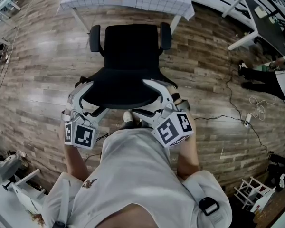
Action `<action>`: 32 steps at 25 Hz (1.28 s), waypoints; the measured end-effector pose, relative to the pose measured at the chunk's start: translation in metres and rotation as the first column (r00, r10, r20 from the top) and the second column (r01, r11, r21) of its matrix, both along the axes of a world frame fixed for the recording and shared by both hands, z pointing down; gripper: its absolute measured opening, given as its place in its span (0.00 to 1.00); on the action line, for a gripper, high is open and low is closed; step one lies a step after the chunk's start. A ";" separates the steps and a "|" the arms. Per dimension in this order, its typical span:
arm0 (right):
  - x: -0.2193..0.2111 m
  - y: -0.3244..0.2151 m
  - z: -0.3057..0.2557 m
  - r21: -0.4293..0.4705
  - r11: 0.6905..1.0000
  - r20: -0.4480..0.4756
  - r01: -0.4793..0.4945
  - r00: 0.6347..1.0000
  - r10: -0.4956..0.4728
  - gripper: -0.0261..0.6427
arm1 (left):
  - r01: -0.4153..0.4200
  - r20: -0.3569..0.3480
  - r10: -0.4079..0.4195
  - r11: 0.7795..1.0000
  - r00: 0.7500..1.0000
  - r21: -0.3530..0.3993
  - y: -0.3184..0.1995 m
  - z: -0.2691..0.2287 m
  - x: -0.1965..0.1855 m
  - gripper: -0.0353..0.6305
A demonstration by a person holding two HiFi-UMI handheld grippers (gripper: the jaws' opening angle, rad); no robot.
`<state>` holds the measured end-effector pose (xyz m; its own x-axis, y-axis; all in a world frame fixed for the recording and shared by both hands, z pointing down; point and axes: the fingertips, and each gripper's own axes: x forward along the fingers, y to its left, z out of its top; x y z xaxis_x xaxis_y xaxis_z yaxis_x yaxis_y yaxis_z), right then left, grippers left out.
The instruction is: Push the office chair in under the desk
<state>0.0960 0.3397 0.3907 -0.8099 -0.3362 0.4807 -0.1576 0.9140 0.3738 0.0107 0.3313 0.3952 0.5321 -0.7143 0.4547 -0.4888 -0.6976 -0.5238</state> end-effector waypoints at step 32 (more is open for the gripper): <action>-0.003 -0.021 0.013 0.012 0.999 -0.018 0.036 0.999 -0.036 0.58 | 0.091 0.085 -0.087 0.995 0.993 -0.043 -0.016 0.011 0.000 0.62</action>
